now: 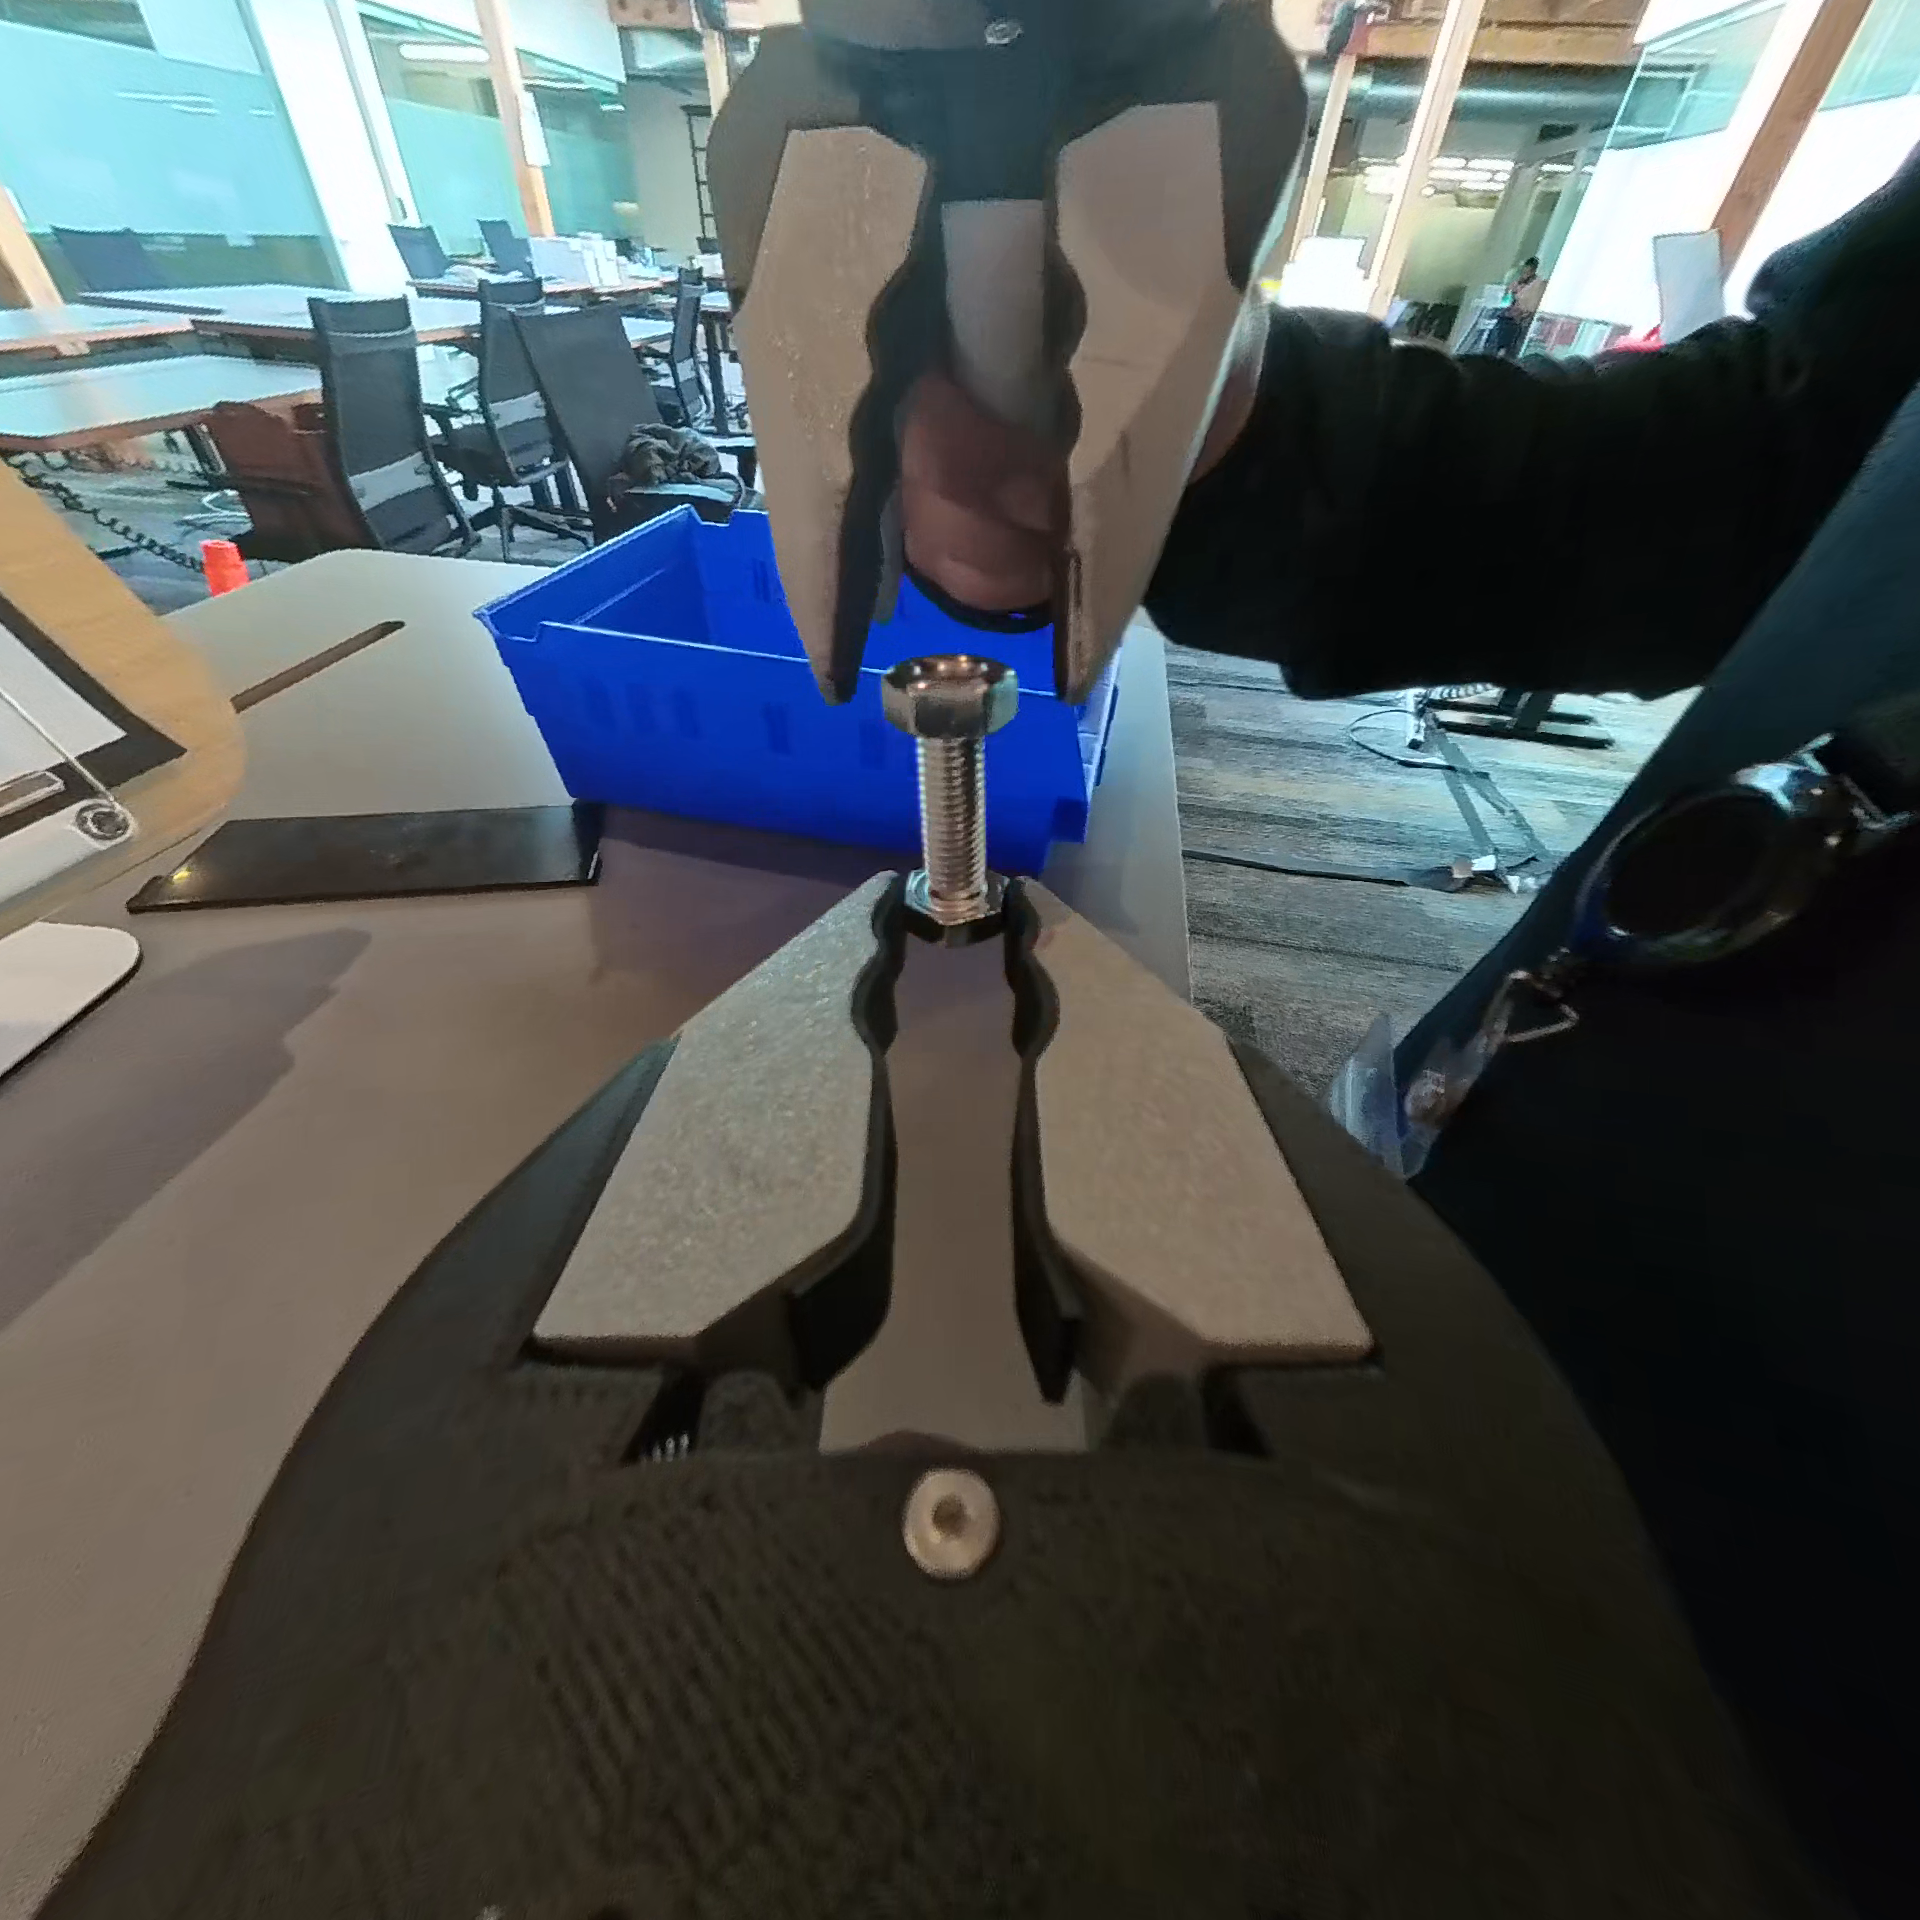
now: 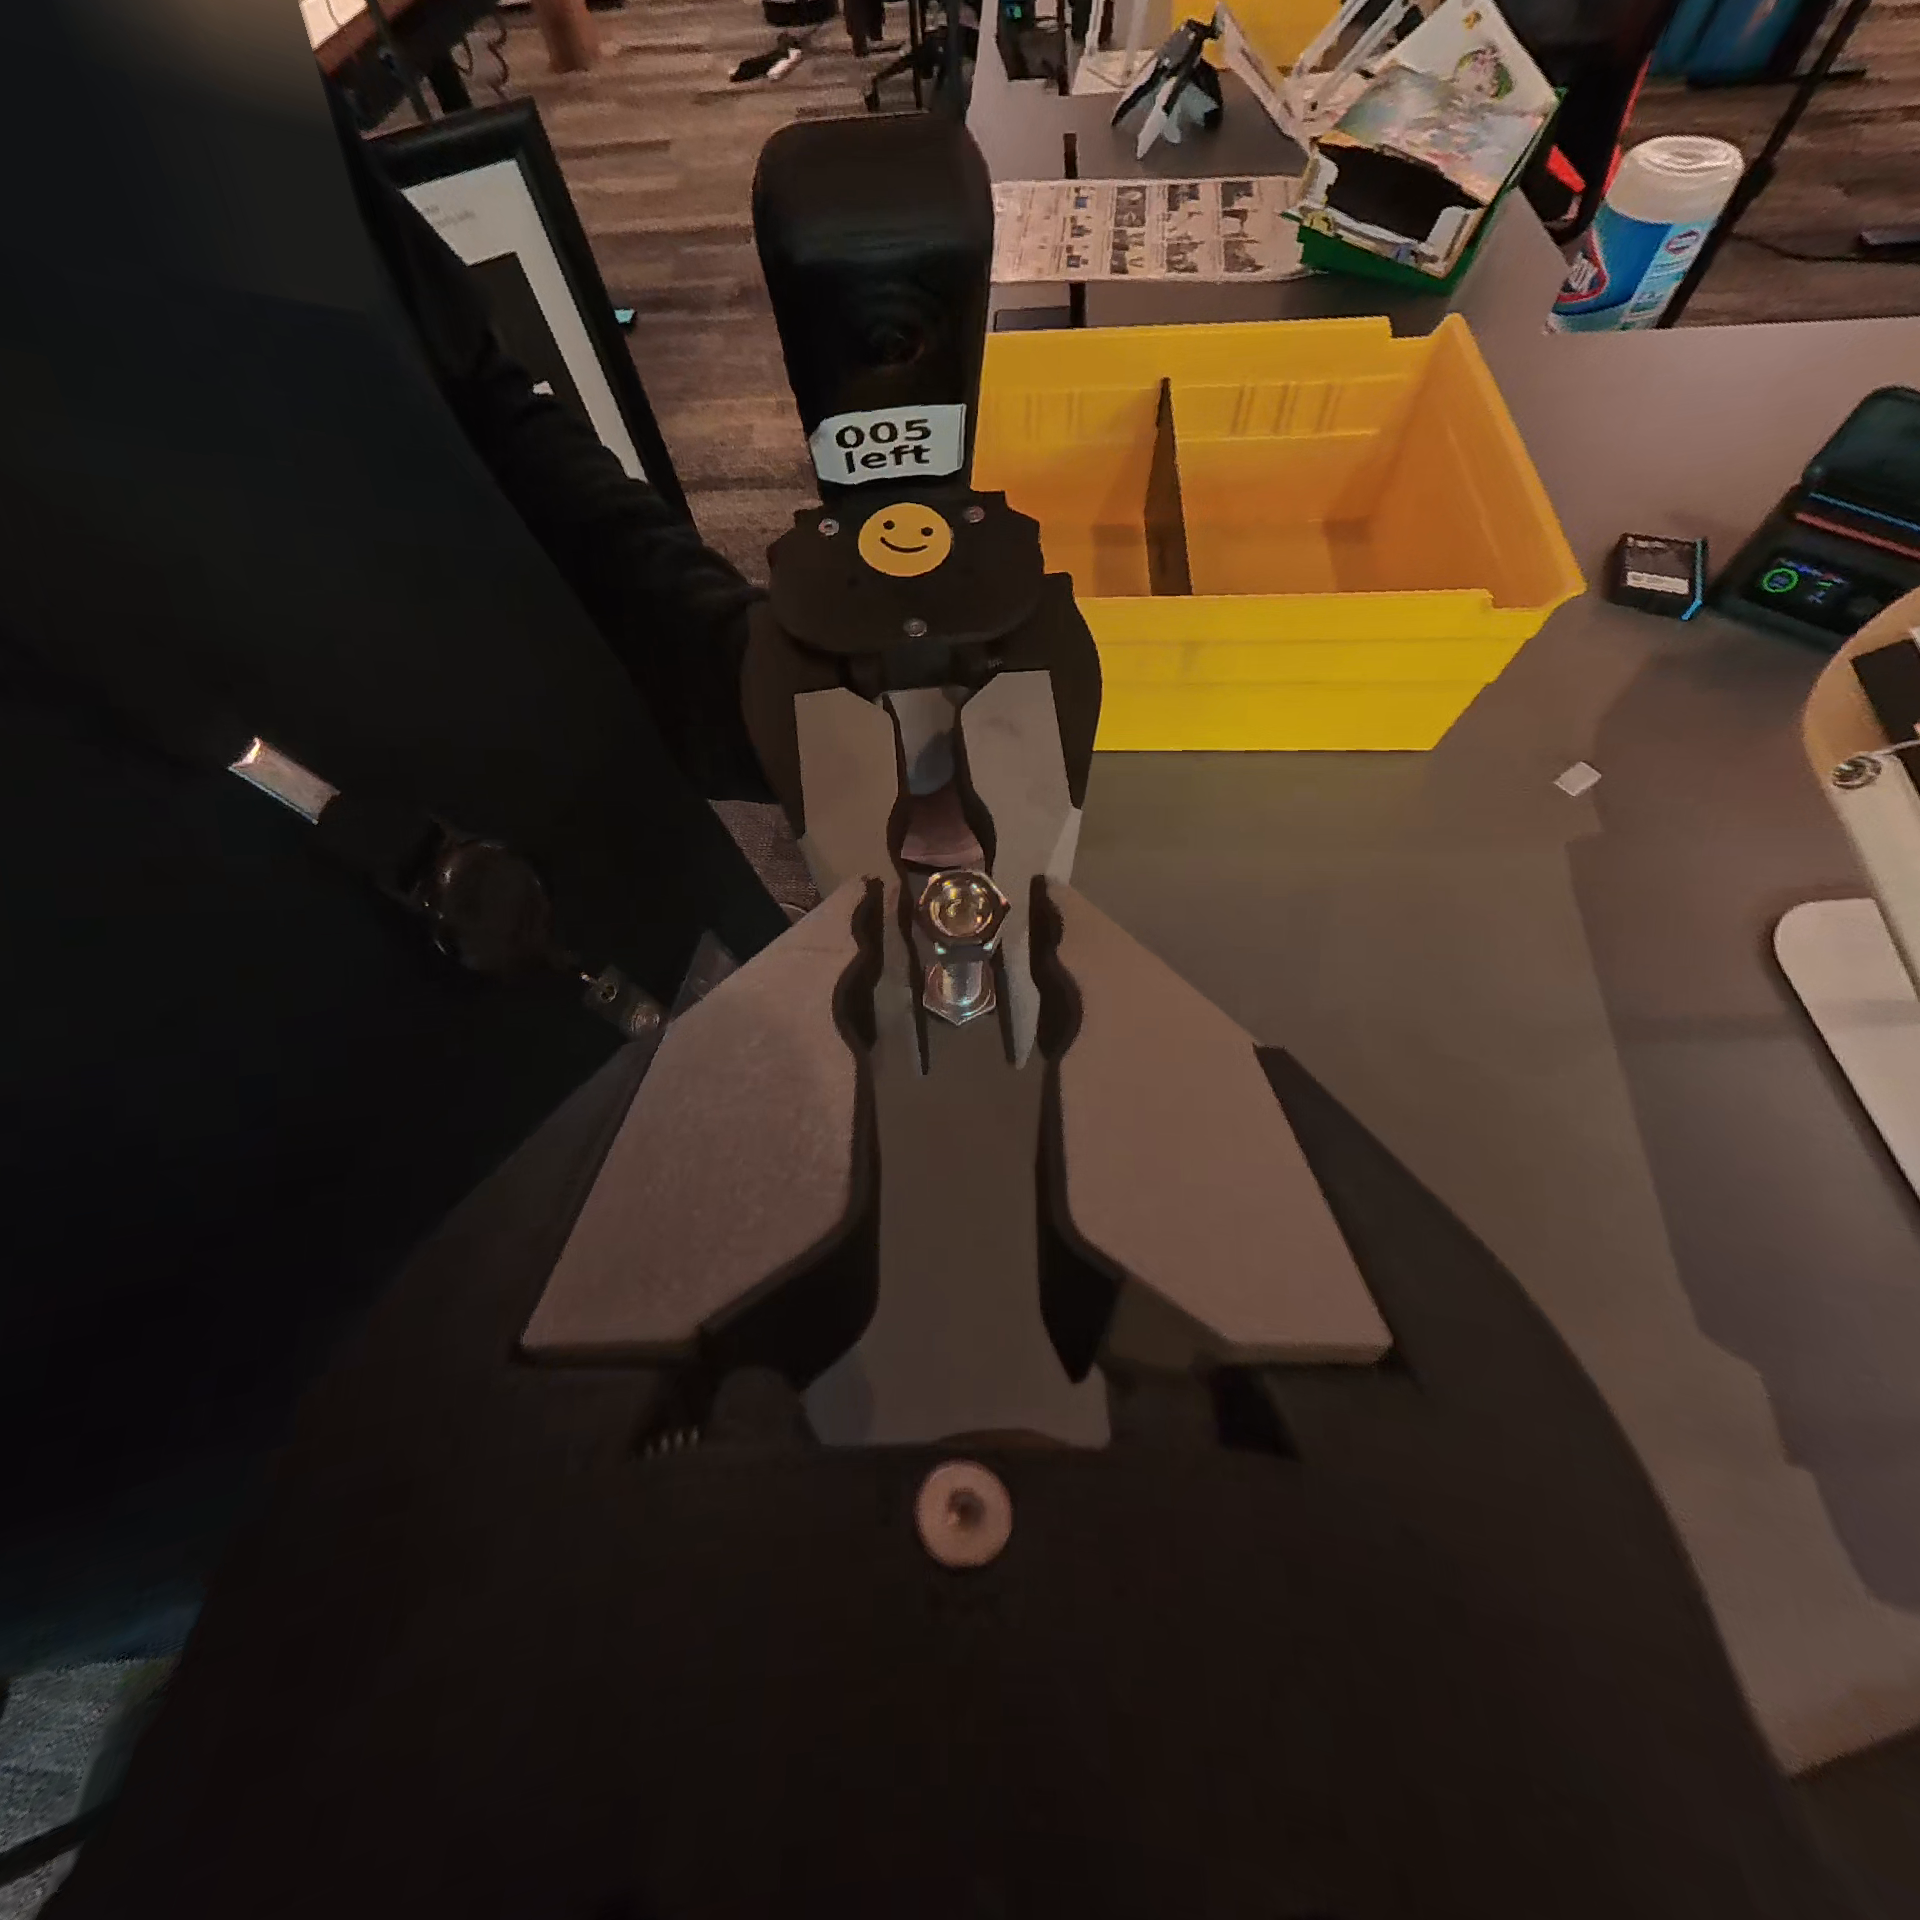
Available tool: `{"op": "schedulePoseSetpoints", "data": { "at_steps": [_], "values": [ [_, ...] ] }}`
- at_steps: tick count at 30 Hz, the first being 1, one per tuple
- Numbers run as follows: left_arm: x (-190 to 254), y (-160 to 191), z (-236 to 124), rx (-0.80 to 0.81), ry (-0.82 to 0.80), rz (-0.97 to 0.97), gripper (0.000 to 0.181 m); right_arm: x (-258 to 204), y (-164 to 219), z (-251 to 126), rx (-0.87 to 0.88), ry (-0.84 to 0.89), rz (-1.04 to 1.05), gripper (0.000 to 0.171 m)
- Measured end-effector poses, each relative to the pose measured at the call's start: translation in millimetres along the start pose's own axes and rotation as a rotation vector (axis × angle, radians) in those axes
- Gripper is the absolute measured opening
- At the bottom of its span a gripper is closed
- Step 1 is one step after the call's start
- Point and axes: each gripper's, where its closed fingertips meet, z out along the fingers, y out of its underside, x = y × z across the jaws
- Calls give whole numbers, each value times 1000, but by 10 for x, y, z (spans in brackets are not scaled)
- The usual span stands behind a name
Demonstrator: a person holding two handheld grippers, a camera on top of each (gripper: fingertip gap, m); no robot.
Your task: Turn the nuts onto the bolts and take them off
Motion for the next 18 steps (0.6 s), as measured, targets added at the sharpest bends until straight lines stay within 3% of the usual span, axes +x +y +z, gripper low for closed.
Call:
{"op": "schedulePoseSetpoints", "data": {
  "at_steps": [11,18],
  "values": [
    [42,-45,0,-1,12,17,17,-45,-17,4,18,-2,-34,16],
    [-161,-16,-23,-55,-151,66,17,110,-5,15,1,89,72,15]
  ]
}}
